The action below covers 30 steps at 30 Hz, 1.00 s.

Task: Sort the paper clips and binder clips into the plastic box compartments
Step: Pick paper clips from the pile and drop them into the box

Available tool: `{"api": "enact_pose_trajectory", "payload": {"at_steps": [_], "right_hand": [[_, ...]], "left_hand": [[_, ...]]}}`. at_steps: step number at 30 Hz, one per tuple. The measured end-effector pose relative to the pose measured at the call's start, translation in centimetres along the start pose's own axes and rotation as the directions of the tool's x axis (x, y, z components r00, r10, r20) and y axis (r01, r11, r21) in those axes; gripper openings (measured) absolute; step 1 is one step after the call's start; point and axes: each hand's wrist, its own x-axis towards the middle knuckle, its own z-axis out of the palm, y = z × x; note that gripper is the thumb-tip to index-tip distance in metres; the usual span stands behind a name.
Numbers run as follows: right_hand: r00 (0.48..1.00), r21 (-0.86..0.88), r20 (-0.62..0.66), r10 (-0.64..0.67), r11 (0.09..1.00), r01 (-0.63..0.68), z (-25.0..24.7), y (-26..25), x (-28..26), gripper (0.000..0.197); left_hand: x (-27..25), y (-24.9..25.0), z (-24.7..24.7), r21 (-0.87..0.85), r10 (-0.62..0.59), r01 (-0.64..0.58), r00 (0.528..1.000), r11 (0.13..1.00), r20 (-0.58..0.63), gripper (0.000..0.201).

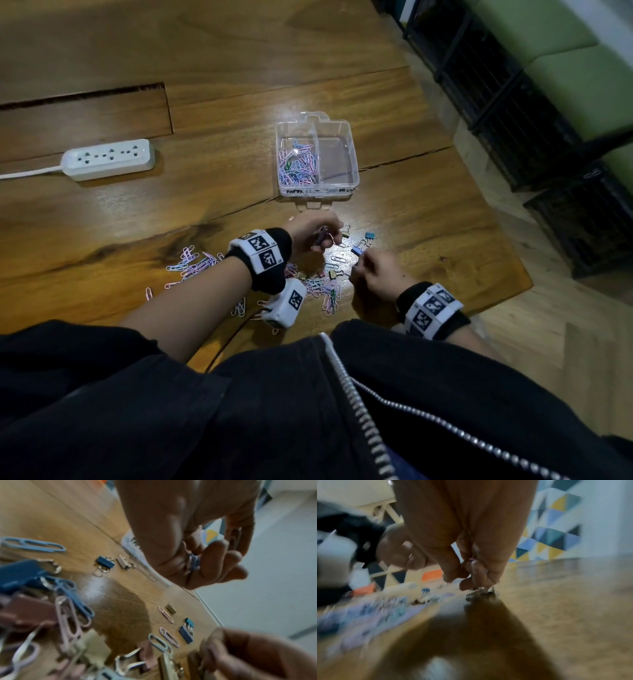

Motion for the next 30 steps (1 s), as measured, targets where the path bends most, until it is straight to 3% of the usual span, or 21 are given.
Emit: {"api": "enact_pose_trajectory", "payload": {"at_steps": [3, 5, 7, 8, 9, 11, 13, 15, 17, 18, 21, 23, 25, 27, 29, 30], "right_hand": [[0.996, 0.432, 0.014, 0.091, 0.898, -0.088, -1.3, 0.1, 0.1, 0.022], [0.990, 0.669, 0.037, 0.139, 0.733, -0.128, -2.0, 0.0, 0.1, 0.020], [0.983, 0.819, 0.090, 0.160, 0.550, -0.164, -2.5, -0.2, 0.3, 0.021], [0.981, 0.862, 0.120, 0.152, 0.475, -0.179, -2.7, -0.3, 0.5, 0.024], [0.979, 0.887, 0.150, 0.139, 0.419, -0.195, -2.8, -0.3, 0.8, 0.027], [0.971, 0.913, 0.201, 0.128, 0.336, -0.233, -2.8, -0.5, 1.2, 0.028], [0.964, 0.932, 0.232, 0.130, 0.253, -0.258, -2.7, -0.8, 1.6, 0.025], [0.961, 0.941, 0.232, 0.148, 0.217, -0.260, -2.6, -1.4, 2.1, 0.024], [0.960, 0.927, 0.210, 0.184, 0.276, -0.255, -2.5, -2.0, 2.6, 0.025], [0.960, 0.897, 0.184, 0.211, 0.362, -0.252, -2.2, -2.4, 2.9, 0.024], [0.984, 0.556, 0.018, 0.180, 0.816, -0.159, -0.8, -2.8, 3.8, 0.018], [0.993, 0.222, -0.072, 0.090, 0.972, -0.072, 0.2, -2.9, 4.3, 0.011], [0.992, -0.032, -0.116, 0.040, 0.999, -0.044, 0.8, -3.0, 4.6, 0.009], [0.993, -0.152, -0.113, 0.016, 0.988, -0.033, 1.0, -3.3, 4.6, 0.010], [0.997, -0.195, -0.075, 0.006, 0.981, -0.021, 1.1, -3.6, 4.5, 0.011], [0.998, -0.210, -0.058, 0.001, 0.978, -0.013, 1.2, -3.6, 4.4, 0.011]], "left_hand": [[0.6, -0.5, 0.1, 0.132, -0.021, 0.028, 0.998, 0.991, -0.056, 0.027], [0.9, -1.0, 0.3, 0.200, -0.044, 0.062, 0.995, 0.978, -0.089, 0.024], [1.1, -1.4, 0.7, 0.399, -0.027, 0.072, 0.993, 0.914, -0.116, 0.016], [1.1, -1.5, 0.8, 0.575, 0.001, 0.065, 0.994, 0.815, -0.113, 0.009], [1.1, -1.6, 0.8, 0.752, 0.041, 0.038, 0.995, 0.658, -0.086, 0.003], [1.3, -2.0, 0.8, 0.955, 0.079, -0.018, 0.997, 0.295, -0.006, 0.021], [1.2, -1.9, 0.9, 0.995, 0.099, -0.052, 0.994, 0.088, 0.044, 0.026], [1.0, -1.8, 1.1, 0.995, 0.129, -0.087, 0.987, -0.038, 0.092, 0.025], [1.0, -2.0, 1.2, 0.983, 0.148, -0.123, 0.979, -0.135, 0.143, 0.023], [1.0, -2.2, 1.1, 0.976, 0.156, -0.135, 0.975, -0.168, 0.161, 0.022], [0.7, -2.5, 0.5, 0.980, 0.174, -0.090, 0.977, -0.176, 0.121, 0.025], [0.4, -2.4, 0.0, 0.988, 0.163, -0.025, 0.985, -0.154, 0.051, 0.028], [0.1, -2.4, -0.5, 0.989, 0.131, 0.039, 0.991, -0.142, -0.020, 0.029], [-0.2, -2.4, -0.9, 0.991, 0.104, 0.094, 0.991, -0.096, -0.084, 0.027], [-0.4, -2.3, -1.2, 0.991, 0.076, 0.129, 0.988, 0.031, -0.131, 0.021], [-0.6, -2.2, -1.2, 0.978, 0.068, 0.144, 0.986, 0.152, -0.155, 0.022]]}}
